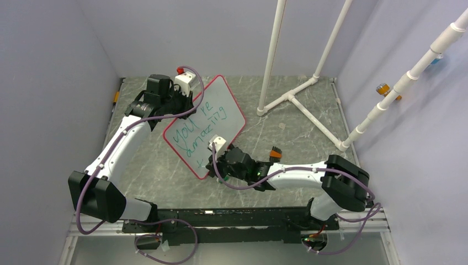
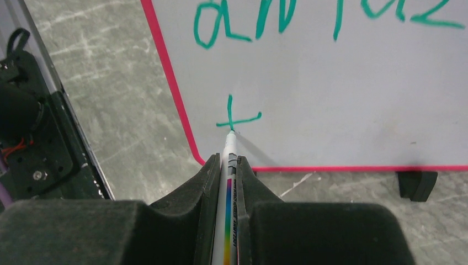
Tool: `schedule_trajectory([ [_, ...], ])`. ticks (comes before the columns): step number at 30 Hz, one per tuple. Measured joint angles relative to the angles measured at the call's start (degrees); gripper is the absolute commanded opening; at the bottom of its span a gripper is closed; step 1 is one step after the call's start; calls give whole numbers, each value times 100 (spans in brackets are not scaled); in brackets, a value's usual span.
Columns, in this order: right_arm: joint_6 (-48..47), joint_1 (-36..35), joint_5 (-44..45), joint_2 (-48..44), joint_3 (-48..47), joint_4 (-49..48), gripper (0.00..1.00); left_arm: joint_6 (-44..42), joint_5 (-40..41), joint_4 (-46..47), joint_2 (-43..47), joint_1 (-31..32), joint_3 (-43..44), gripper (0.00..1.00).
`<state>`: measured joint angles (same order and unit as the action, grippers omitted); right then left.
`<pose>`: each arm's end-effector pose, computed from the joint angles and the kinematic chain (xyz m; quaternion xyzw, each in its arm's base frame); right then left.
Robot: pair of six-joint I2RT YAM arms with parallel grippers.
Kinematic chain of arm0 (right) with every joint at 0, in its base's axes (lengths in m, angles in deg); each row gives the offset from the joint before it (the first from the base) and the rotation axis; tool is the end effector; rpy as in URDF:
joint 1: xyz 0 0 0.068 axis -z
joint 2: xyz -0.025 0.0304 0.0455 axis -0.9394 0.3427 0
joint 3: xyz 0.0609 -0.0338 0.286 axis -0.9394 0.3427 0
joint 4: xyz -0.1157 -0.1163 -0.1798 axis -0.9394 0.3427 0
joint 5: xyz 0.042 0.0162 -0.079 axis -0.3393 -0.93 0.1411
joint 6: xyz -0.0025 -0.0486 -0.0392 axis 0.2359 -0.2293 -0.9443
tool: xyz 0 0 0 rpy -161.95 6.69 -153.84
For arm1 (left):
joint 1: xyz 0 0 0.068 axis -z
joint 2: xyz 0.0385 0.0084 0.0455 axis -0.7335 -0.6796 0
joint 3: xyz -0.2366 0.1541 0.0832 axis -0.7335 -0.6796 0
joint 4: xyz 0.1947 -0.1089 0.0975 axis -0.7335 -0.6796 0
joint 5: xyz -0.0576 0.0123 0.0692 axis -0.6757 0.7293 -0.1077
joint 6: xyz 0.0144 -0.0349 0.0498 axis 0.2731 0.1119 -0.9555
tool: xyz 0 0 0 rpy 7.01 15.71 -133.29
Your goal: Write a sentence on the whiteboard
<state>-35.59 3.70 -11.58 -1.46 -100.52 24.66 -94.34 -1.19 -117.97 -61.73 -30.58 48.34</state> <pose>0.1341 0.2928 0.2477 -0.3584 0.7403 0.3191 0.4709 0.2740 -0.0964 0.3709 0.2426 0.8463 -0.1730 0.4415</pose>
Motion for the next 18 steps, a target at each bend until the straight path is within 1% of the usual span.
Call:
schedule_trajectory([
  [6,63,0,-7,0,227,15,0,2,-2,0,0,0,0,0],
  [18,63,0,212,26,234,48,0,2,-2,0,0,0,0,0],
])
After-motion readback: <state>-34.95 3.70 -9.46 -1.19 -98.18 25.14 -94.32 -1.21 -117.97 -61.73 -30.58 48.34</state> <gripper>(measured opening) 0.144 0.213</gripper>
